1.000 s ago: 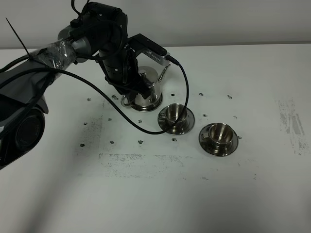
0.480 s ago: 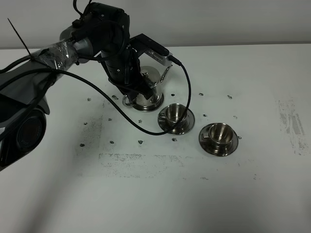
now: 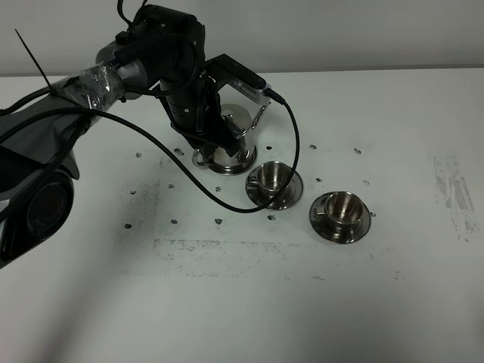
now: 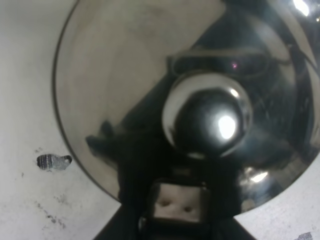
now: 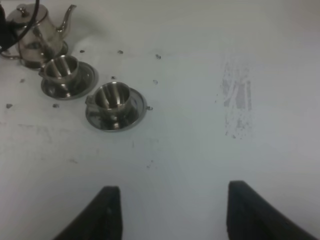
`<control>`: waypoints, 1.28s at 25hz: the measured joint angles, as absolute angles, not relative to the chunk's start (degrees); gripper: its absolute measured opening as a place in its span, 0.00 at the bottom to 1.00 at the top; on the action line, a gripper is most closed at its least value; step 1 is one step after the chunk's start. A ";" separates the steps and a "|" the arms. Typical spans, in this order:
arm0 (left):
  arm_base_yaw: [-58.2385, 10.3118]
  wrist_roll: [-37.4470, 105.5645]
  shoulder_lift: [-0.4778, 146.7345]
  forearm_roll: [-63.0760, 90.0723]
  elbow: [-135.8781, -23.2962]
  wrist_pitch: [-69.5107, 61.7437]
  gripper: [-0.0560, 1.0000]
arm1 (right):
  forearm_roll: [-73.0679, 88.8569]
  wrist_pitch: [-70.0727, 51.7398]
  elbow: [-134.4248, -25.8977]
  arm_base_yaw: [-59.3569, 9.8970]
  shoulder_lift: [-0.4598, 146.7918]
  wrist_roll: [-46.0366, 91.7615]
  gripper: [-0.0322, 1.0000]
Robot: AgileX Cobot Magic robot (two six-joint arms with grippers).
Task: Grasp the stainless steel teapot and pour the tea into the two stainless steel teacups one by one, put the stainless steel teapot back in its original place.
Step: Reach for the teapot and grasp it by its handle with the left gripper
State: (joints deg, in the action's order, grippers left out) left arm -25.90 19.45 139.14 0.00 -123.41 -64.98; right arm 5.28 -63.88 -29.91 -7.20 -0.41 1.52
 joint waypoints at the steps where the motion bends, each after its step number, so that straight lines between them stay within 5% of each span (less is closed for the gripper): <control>1: -25.90 19.45 139.14 0.00 -123.41 -64.98 0.23 | 5.28 -63.88 -29.91 -7.20 -0.41 1.52 0.47; 32: -25.66 18.05 138.99 0.00 -123.41 -62.94 0.23 | 5.28 -63.88 -29.91 -7.20 -0.41 1.52 0.47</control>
